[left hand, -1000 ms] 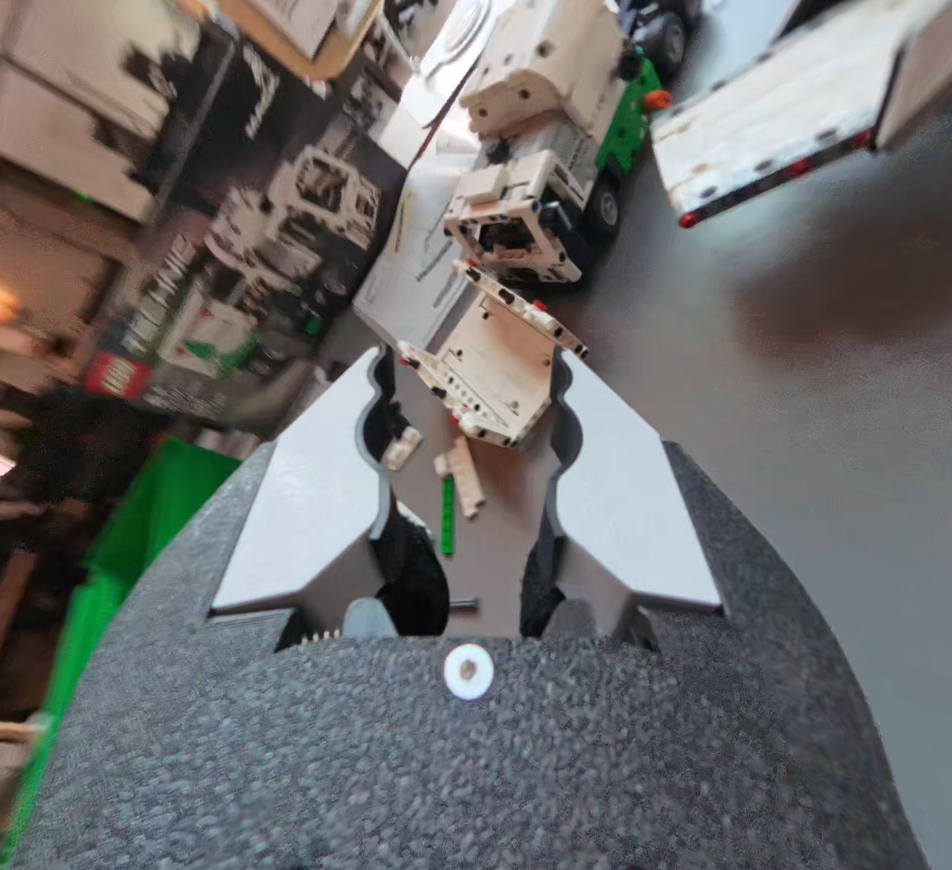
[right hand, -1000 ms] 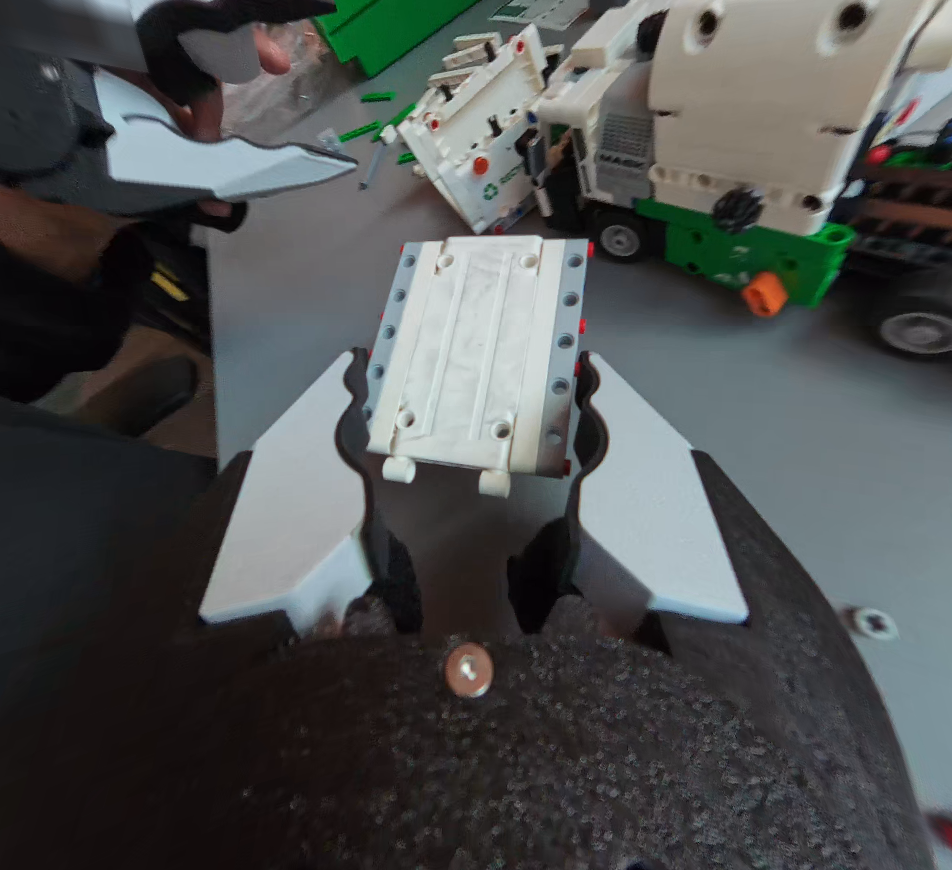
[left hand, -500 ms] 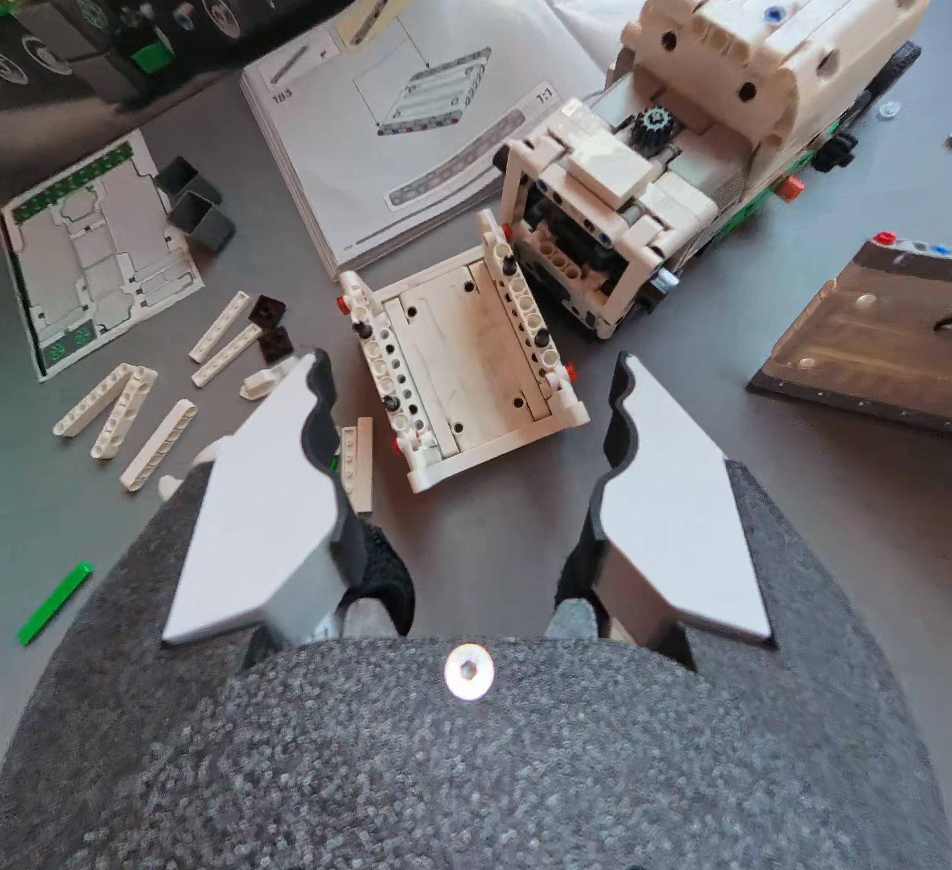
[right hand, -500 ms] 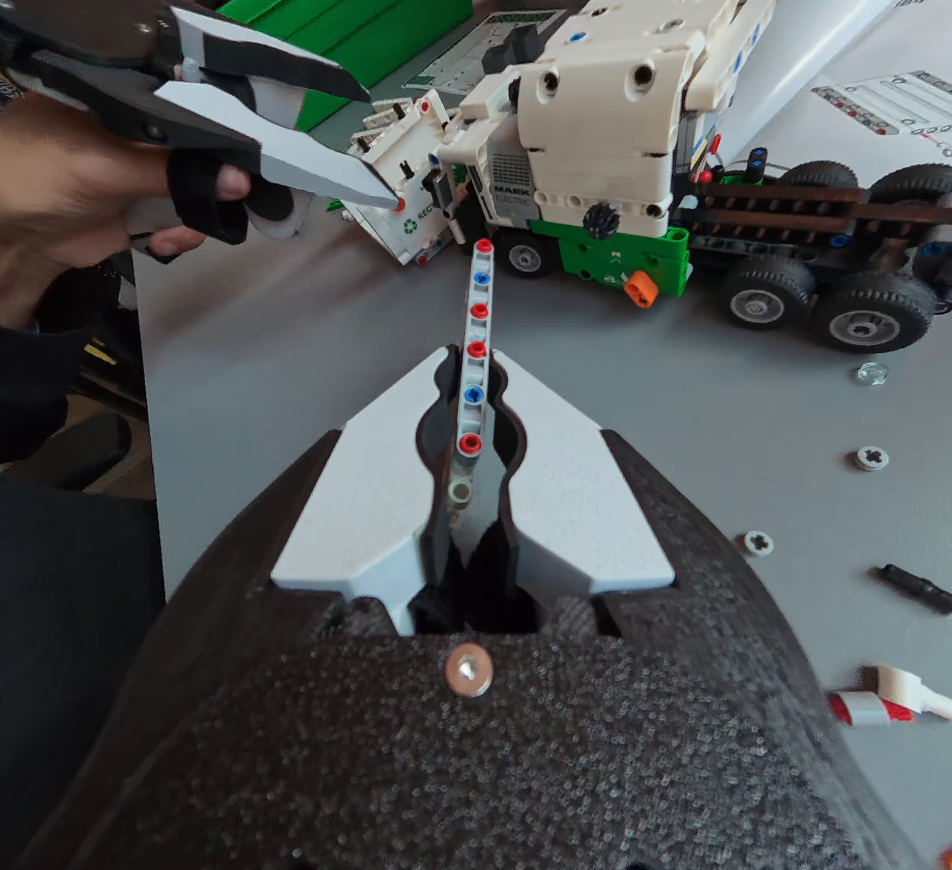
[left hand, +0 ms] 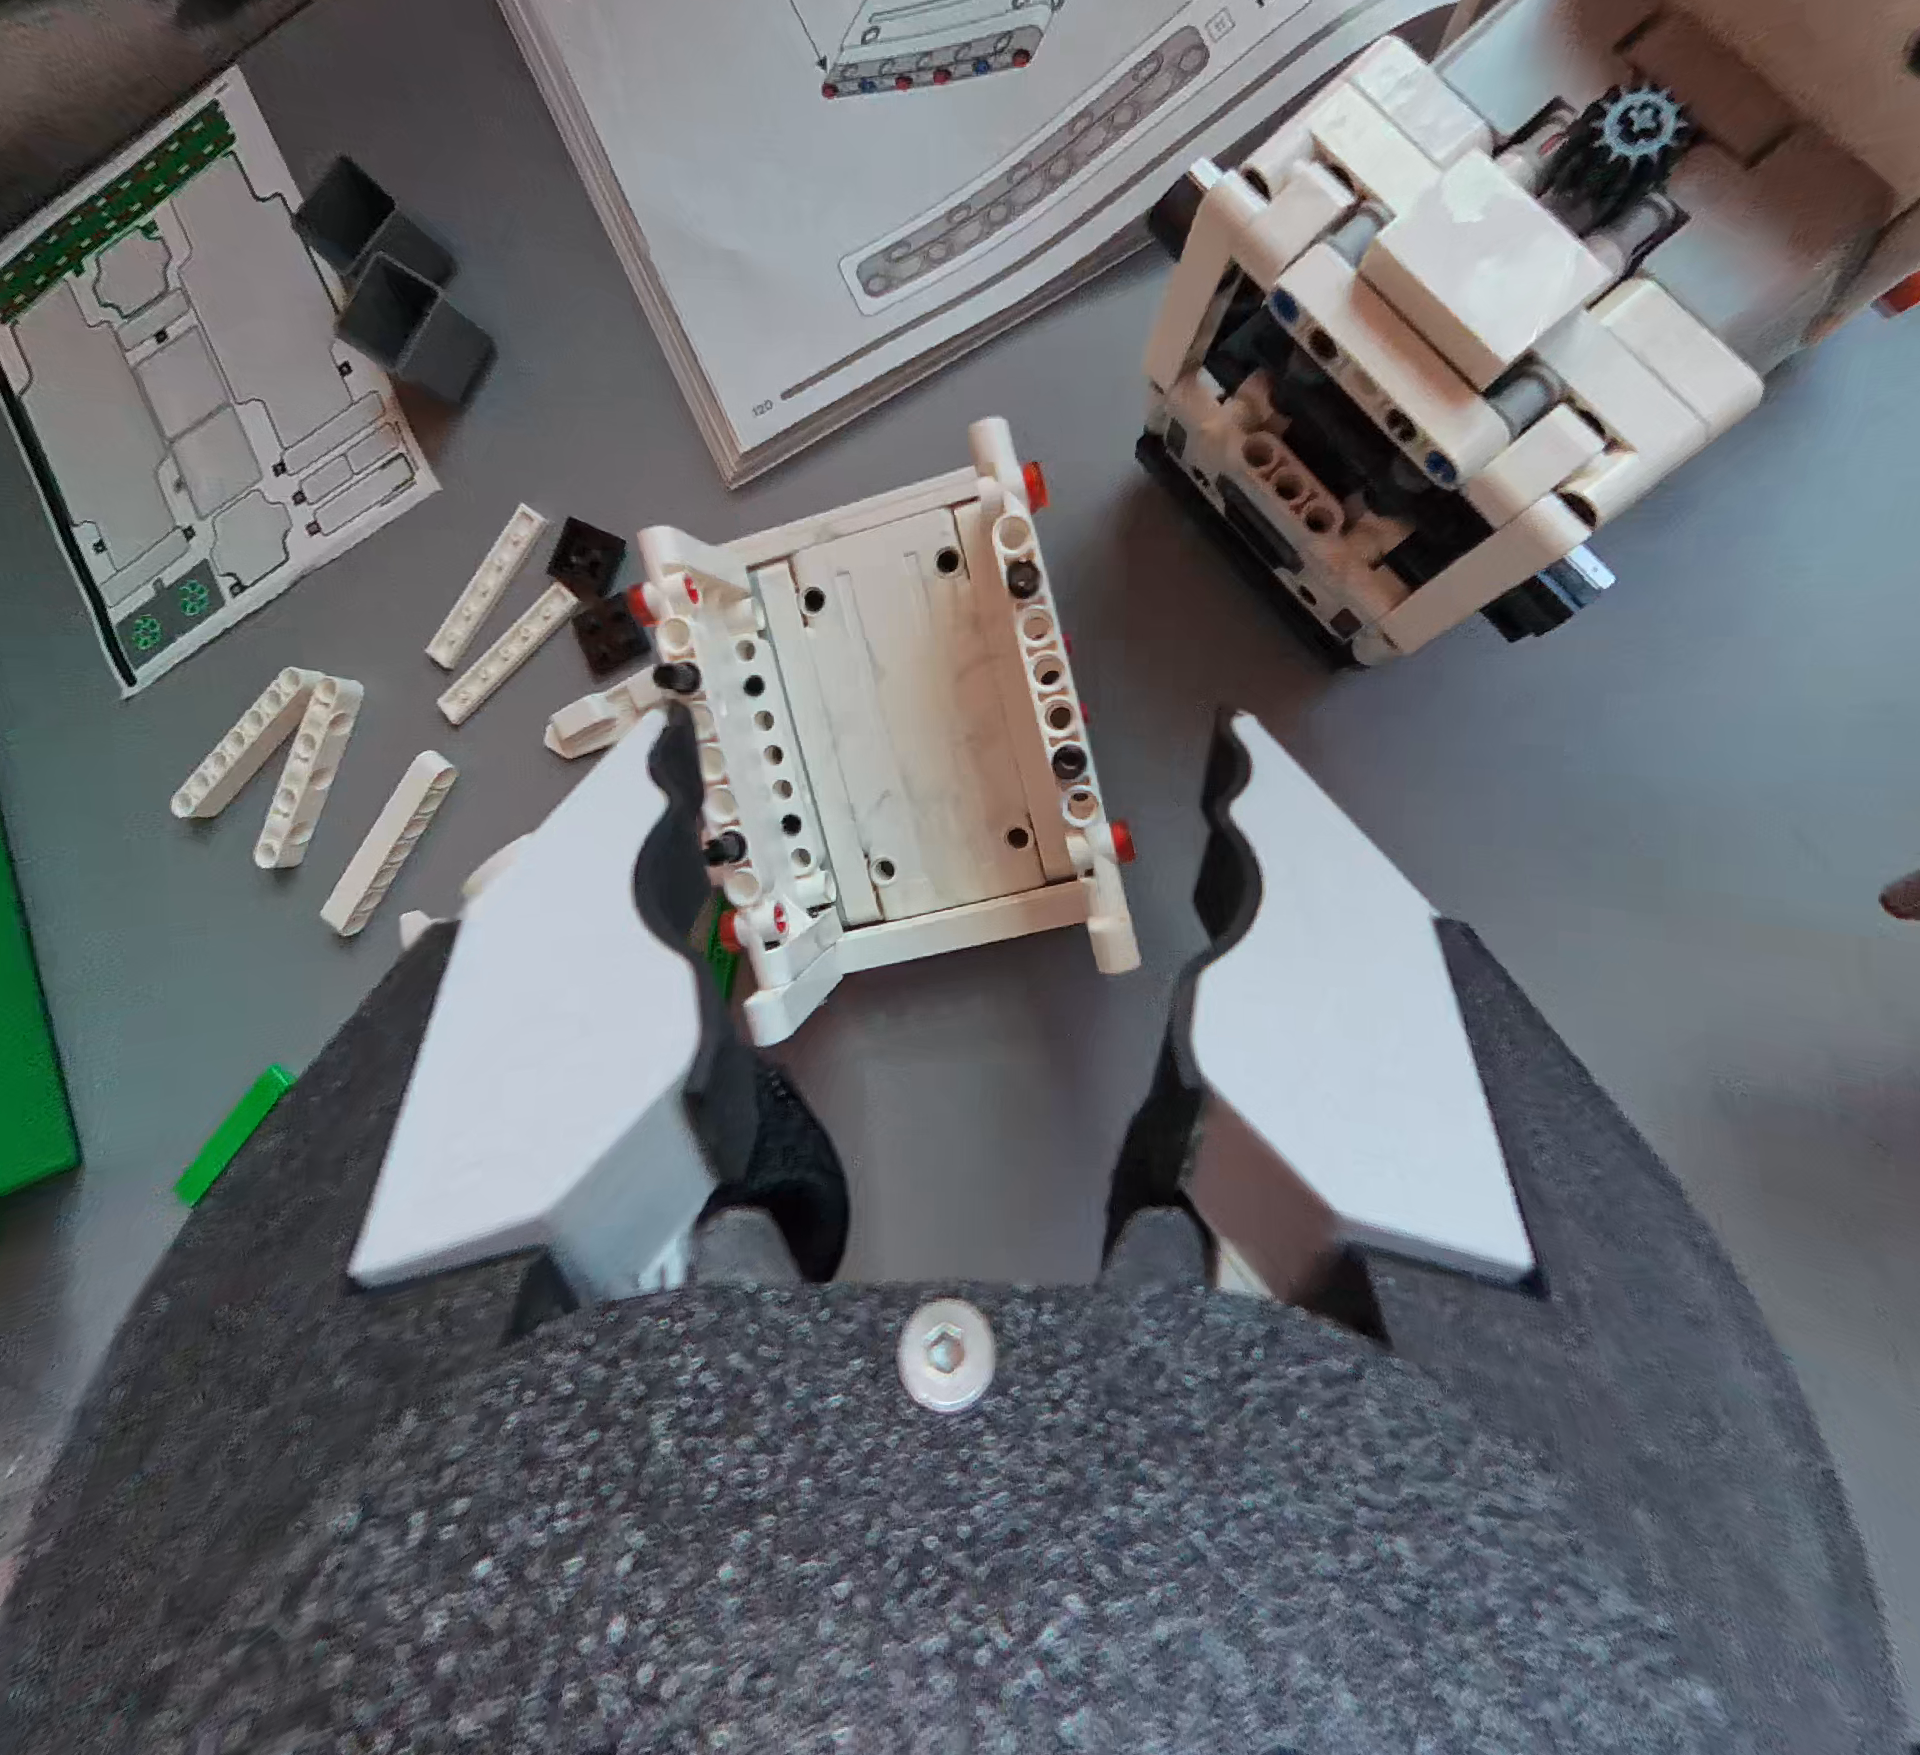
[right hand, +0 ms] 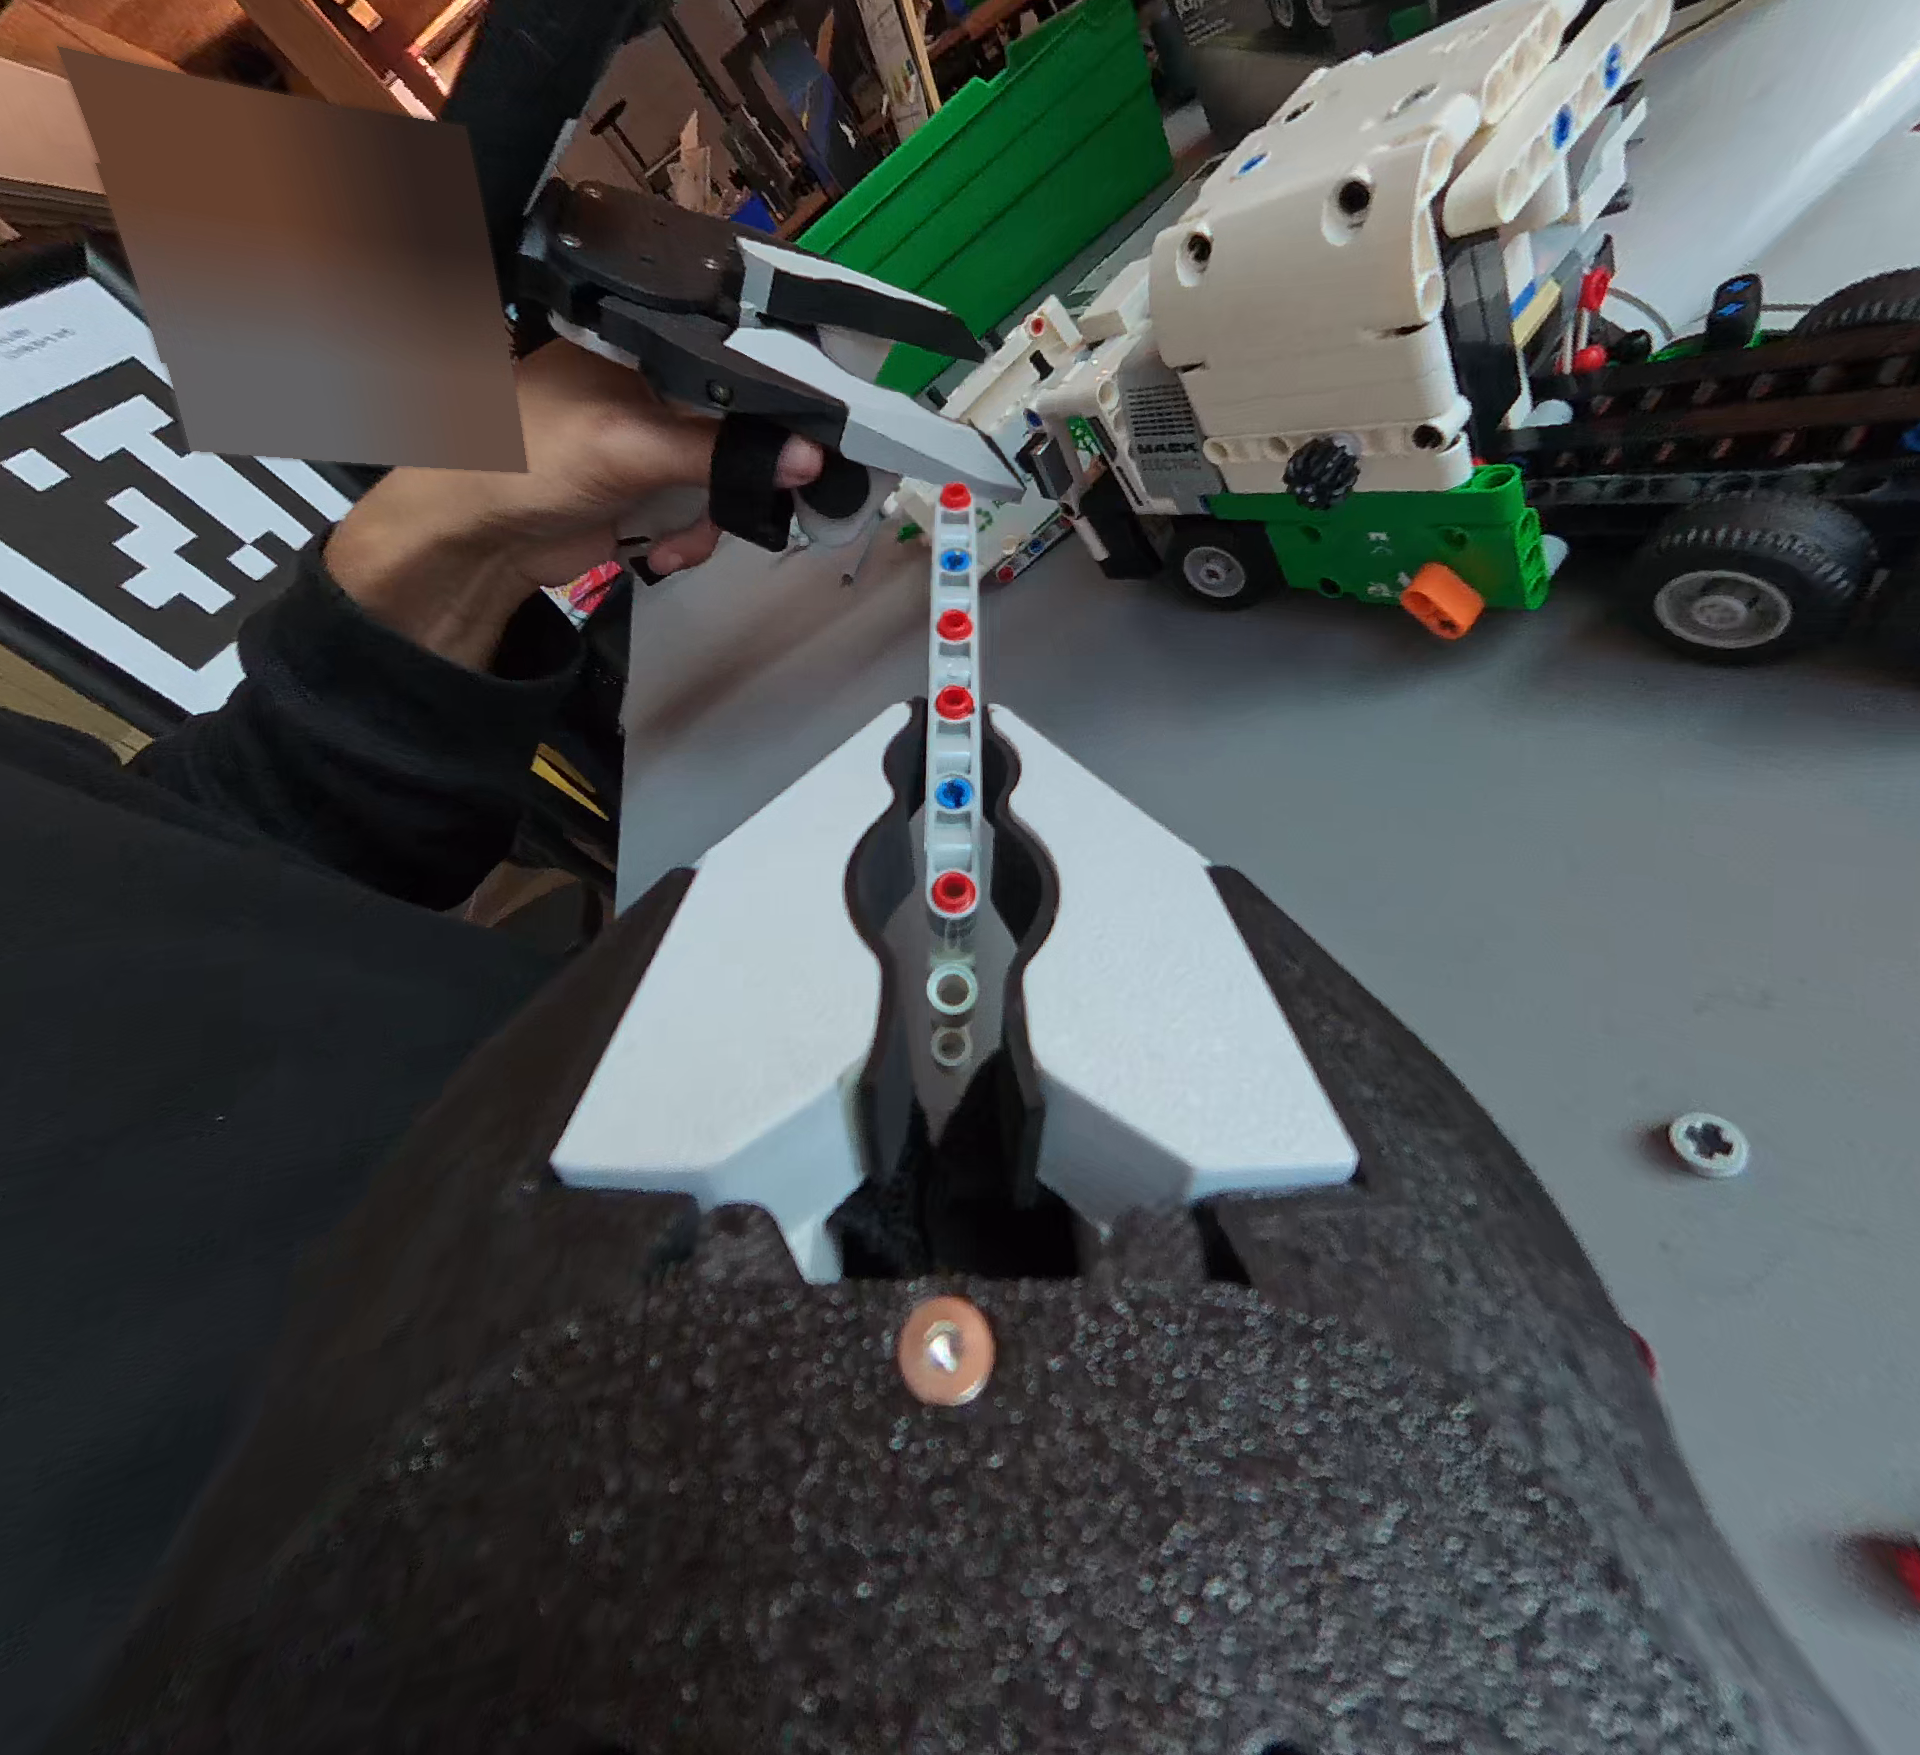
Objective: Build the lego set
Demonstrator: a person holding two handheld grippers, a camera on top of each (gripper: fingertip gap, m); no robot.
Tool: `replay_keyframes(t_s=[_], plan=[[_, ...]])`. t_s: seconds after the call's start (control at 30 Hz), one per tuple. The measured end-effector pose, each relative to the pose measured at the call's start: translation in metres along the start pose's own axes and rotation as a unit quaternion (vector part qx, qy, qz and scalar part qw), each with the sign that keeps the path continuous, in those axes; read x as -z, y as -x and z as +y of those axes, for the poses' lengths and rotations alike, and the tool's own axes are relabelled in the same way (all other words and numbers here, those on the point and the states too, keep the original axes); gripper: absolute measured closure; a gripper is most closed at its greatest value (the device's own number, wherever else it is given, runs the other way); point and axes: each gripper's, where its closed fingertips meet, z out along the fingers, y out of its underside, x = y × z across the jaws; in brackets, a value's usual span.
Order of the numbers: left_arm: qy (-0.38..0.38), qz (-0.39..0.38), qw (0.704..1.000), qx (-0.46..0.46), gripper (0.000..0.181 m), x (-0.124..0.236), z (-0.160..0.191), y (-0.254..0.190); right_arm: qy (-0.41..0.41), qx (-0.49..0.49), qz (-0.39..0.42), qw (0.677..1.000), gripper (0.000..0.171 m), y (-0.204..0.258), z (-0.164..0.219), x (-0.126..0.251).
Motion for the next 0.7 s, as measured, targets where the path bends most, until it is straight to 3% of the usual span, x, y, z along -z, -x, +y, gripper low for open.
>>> replay_keyframes(t_s=[0.13, 0.27, 0.37, 0.47, 0.53, 0.7], plan=[[0.0, -0.005, 1.0, 0.0, 0.071, 0.001, 0.001, -0.001, 0.001, -0.006, -0.009, 1.0, 0.166, 0.002, 0.0, -0.001], [-0.013, -0.073, 0.997, 0.015, 0.067, 0.008, -0.008, 0.025, 0.003, -0.007, -0.016, 1.0, 0.165, 0.003, 0.001, -0.001], [0.025, -0.055, 0.997, 0.041, 0.064, -0.001, 0.005, 0.025, 0.008, -0.007, -0.02, 1.0, 0.165, 0.005, 0.002, -0.002], [0.049, -0.048, 0.997, 0.044, 0.072, -0.011, 0.014, 0.024, 0.01, -0.006, -0.025, 1.0, 0.166, 0.006, 0.003, -0.003], [0.062, -0.024, 0.997, 0.043, 0.097, -0.013, 0.016, 0.018, 0.012, -0.006, -0.03, 0.999, 0.165, 0.008, 0.004, -0.003], [0.077, 0.003, 0.997, -0.007, 0.1, -0.01, 0.022, 0.017, 0.008, -0.008, -0.036, 0.999, 0.165, 0.01, 0.003, -0.002]])
